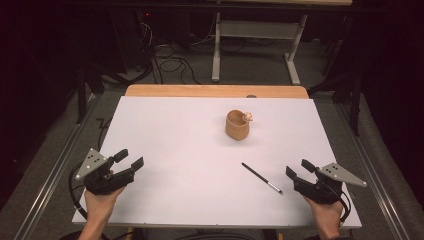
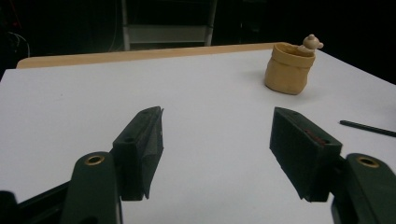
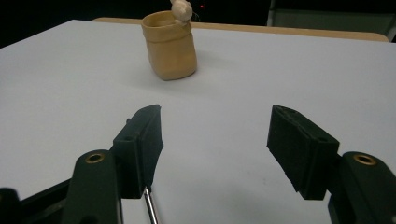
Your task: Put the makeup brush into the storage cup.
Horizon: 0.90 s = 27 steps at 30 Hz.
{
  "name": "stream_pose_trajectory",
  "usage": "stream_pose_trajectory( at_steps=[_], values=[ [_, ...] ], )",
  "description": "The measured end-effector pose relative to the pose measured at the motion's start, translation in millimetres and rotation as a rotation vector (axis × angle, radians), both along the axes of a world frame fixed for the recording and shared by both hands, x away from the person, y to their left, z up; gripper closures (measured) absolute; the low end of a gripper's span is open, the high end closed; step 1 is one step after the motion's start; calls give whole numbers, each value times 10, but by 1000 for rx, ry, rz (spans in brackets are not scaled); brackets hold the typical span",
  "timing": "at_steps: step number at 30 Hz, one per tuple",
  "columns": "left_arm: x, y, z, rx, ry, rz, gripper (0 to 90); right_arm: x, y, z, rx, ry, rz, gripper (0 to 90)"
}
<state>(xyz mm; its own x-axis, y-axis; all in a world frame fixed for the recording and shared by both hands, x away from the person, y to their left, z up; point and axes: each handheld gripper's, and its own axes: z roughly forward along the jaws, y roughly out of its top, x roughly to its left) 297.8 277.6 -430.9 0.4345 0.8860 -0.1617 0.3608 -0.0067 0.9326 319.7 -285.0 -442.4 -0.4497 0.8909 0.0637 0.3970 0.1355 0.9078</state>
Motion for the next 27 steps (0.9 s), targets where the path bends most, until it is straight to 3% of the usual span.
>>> stream_pose_trajectory(
  at_steps=[27],
  values=[
    [5,-19,-2,0,2,-14,357,-3,-12,27,8,15,0,402]
  ],
)
